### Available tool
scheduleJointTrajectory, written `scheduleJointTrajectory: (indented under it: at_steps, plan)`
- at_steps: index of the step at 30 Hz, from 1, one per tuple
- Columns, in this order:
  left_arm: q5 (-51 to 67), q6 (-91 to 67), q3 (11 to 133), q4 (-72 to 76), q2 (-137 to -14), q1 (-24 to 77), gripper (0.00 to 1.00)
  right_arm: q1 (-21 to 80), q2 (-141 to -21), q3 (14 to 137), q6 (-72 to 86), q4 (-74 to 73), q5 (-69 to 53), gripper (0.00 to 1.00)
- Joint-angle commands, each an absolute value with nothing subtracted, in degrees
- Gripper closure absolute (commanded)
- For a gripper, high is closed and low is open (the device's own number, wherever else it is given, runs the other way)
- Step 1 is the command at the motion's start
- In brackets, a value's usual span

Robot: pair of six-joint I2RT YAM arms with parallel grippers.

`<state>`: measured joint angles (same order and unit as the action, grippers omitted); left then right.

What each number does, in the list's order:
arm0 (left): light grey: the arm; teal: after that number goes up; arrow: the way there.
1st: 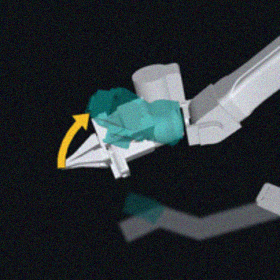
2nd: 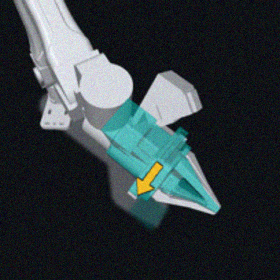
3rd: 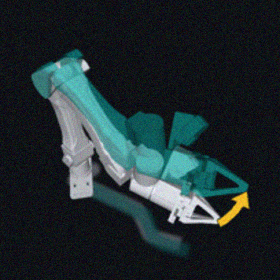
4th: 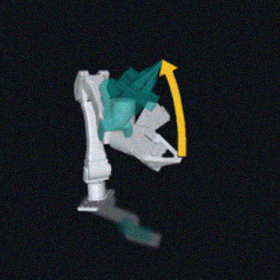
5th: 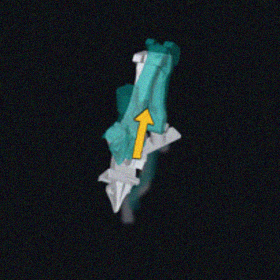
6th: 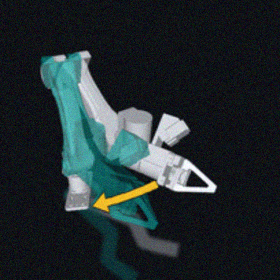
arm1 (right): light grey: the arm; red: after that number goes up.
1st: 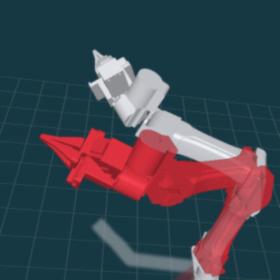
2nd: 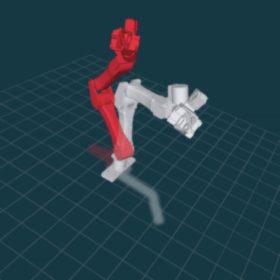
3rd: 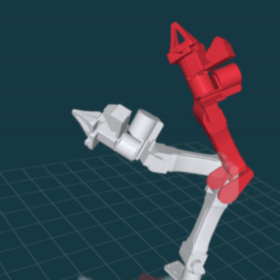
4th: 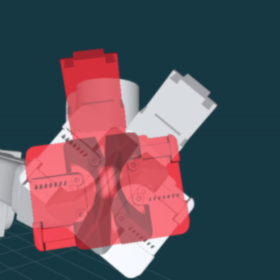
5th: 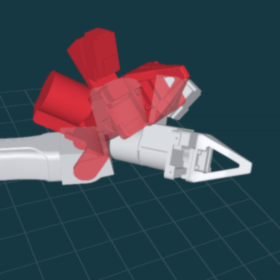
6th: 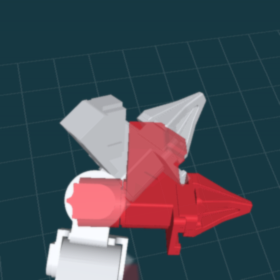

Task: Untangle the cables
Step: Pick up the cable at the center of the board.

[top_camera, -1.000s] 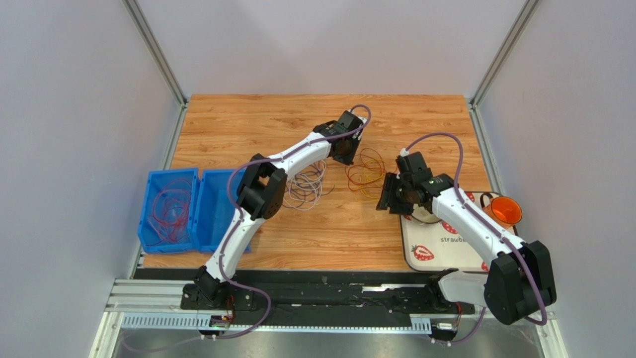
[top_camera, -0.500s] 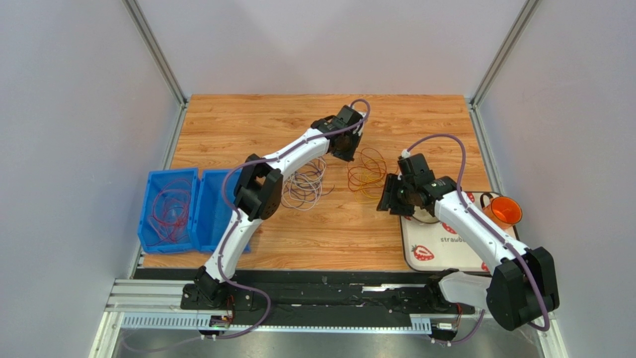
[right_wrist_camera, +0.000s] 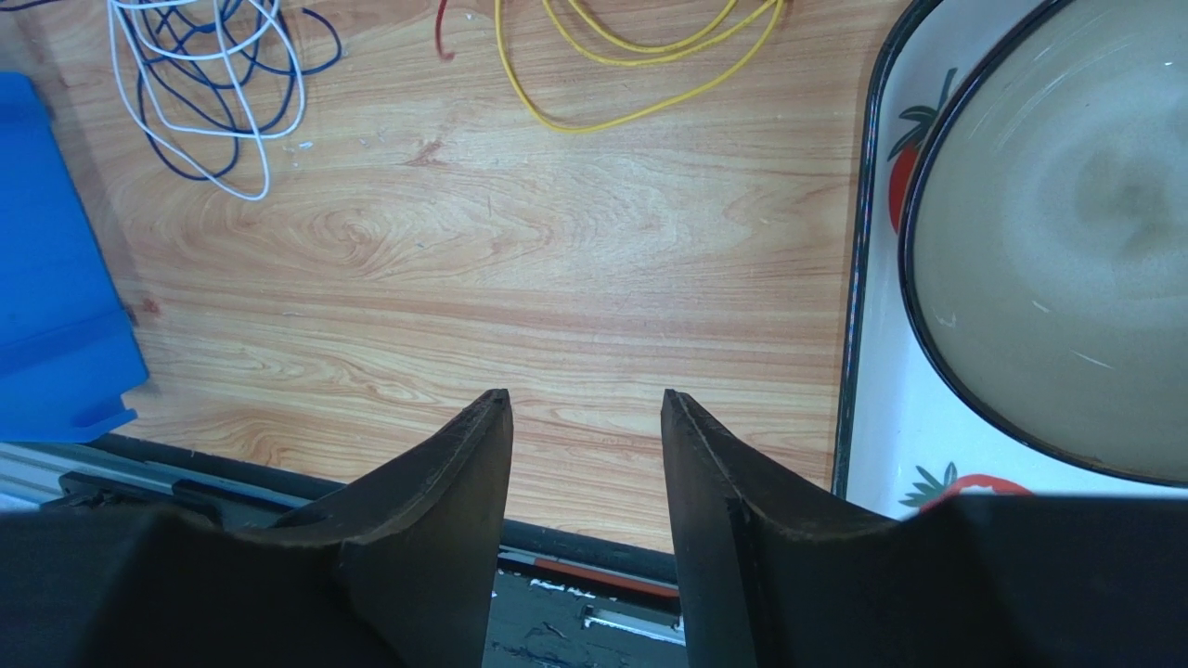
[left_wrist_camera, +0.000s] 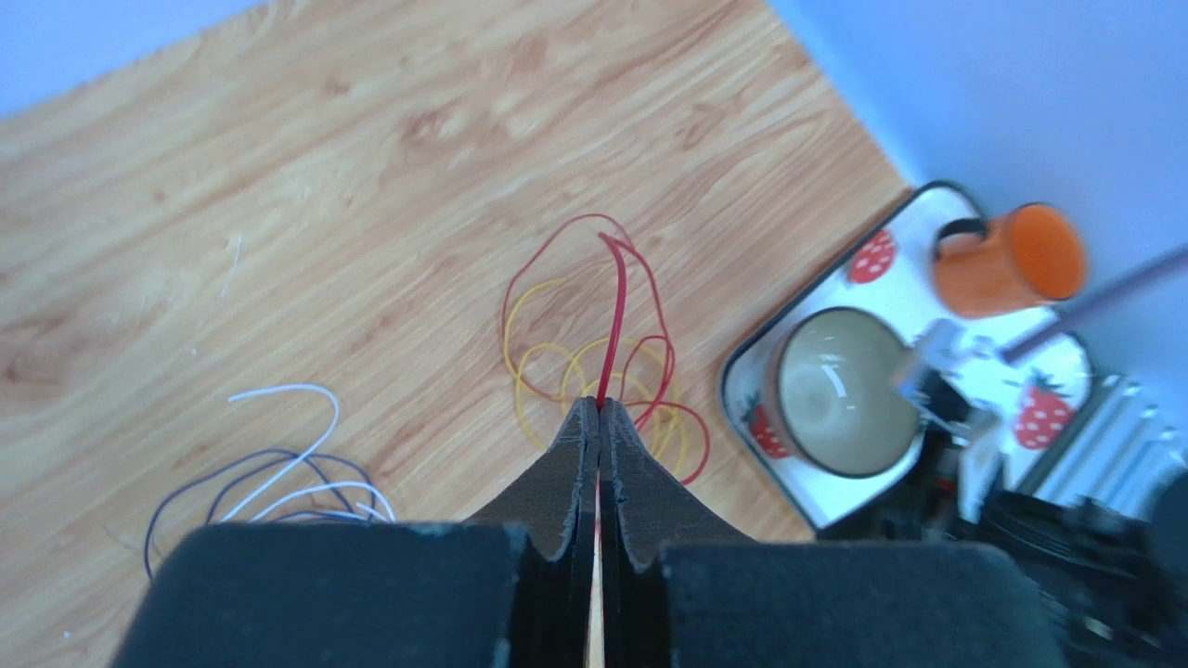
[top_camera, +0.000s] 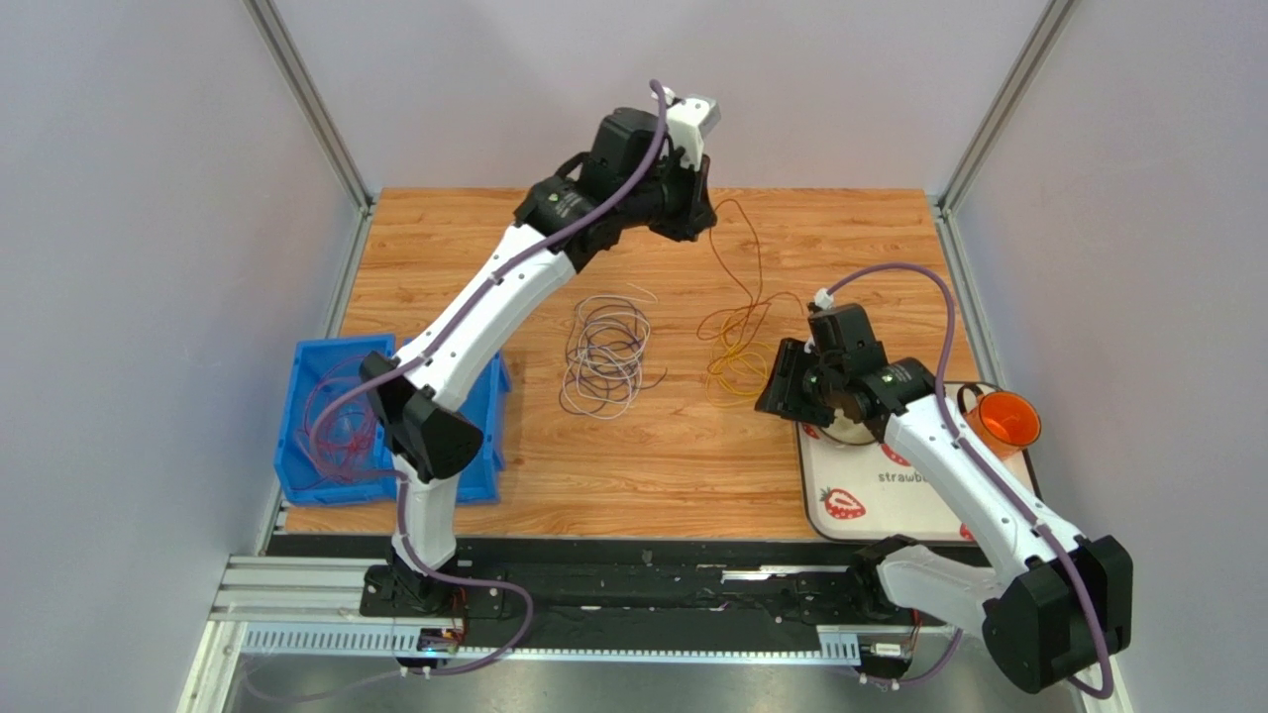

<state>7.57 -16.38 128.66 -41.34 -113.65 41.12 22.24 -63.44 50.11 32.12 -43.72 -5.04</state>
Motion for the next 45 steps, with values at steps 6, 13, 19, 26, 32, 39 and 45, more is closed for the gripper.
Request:
scheduleJointTrajectory:
  at_steps: [6,13,19,26,32,39,45]
  plan:
    - [10.4,-17.1,124.9,-35.2,-97.4,42.5,1.0,21.8,-58.1,52.7,34.0,-44.6,-5.1,0.52]
    - [3.9,-18.9,105.4,-33.0,-91.4,42.5,1.0,21.8,-56.1,52.4,34.3,-45.4,-4.8,0.52]
    - [6.4,-24.4,88.7,-27.5,-91.9,42.6,1.0,21.8,-55.9,51.3,34.7,-44.8,-5.8,0.52]
    - [9.7,-27.2,87.5,-31.3,-96.9,43.0,1.0,21.9,-56.4,51.2,35.8,-44.7,-7.3,0.52]
    - [7.3,-29.8,82.5,-33.1,-94.7,46.2,1.0,21.9,-54.8,49.3,36.1,-45.1,-6.9,0.52]
    - [4.6,-33.2,74.5,-34.4,-95.1,48.2,1.0,21.9,-54.1,47.1,36.9,-45.1,-8.1,0.52]
    - [2.2,-33.3,73.2,-35.4,-94.4,49.2,0.43,22.0,-52.6,46.4,37.2,-45.4,-8.4,0.52]
